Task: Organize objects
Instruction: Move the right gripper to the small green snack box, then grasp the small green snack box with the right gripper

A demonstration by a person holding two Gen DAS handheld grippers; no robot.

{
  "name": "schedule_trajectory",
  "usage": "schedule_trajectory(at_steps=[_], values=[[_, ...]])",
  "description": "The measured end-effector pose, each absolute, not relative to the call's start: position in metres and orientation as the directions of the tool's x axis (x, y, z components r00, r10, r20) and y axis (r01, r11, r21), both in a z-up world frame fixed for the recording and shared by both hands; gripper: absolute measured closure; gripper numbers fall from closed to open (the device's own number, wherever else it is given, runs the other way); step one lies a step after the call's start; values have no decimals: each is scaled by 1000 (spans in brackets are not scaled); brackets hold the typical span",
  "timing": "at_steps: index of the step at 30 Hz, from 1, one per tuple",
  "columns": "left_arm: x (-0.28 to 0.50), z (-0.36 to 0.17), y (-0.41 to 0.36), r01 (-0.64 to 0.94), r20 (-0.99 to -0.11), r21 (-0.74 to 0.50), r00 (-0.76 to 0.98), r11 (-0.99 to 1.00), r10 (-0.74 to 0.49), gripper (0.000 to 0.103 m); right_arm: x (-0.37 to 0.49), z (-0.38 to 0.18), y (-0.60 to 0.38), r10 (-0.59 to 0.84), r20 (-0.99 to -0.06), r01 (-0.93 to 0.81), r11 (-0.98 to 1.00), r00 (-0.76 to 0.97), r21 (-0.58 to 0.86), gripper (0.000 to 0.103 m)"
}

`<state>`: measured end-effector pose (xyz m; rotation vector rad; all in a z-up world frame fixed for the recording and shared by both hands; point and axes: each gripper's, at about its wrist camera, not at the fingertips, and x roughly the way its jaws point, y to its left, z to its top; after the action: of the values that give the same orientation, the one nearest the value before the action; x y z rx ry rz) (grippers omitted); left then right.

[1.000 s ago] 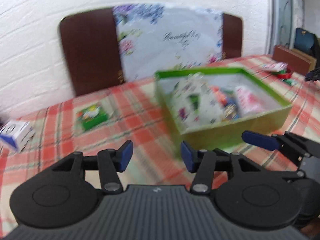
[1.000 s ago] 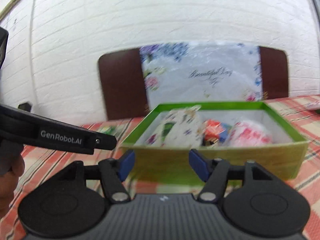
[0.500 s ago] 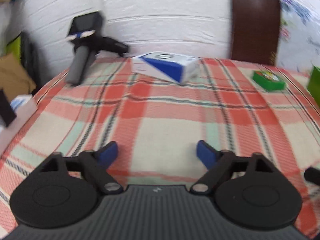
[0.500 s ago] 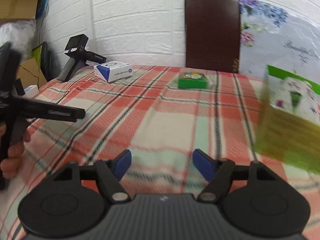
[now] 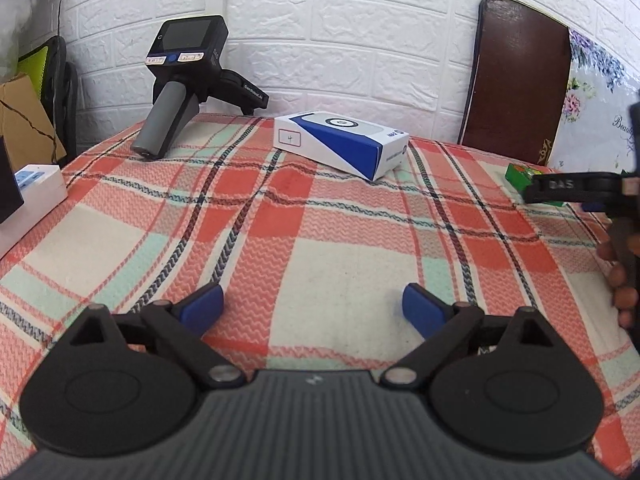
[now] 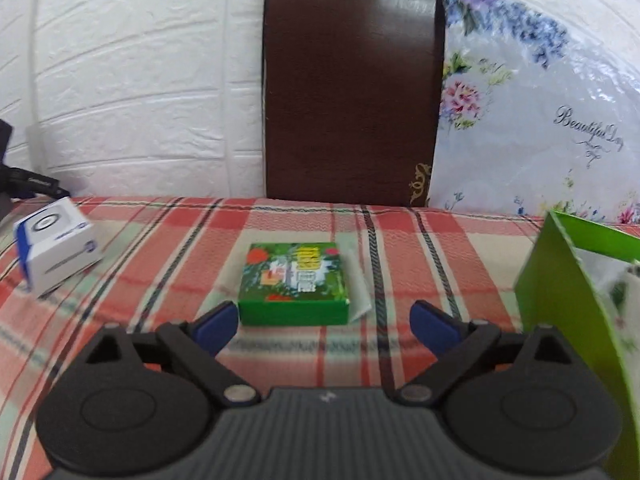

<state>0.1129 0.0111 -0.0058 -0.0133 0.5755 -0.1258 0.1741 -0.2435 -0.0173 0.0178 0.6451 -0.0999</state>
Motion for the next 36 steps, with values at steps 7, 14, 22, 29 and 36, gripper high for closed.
schedule_trajectory(at_steps=[7,14,22,29,36], values=[[114,-6,11,116,-541,-50,832,992,-125,6,188,-20,-244,-46,-621,69,998,783,13,8],[114,-6,11,117,-541,-53,831,992,-127,6,163,-13,-237,-9,-600,21,1000,800,12,40],[114,-6,11,118,-542,-53,830,992,-128,6,32,-14,-227,133,-593,-135,990,794,41,39],[88,-2,-3,130,-552,24,828,991,-95,6,-86,-11,-233,145,-583,-172,985,799,10,31],[25,24,-27,344,-601,-332,640,878,-478,15,-118,-11,-241,151,-588,-176,984,795,14,11]])
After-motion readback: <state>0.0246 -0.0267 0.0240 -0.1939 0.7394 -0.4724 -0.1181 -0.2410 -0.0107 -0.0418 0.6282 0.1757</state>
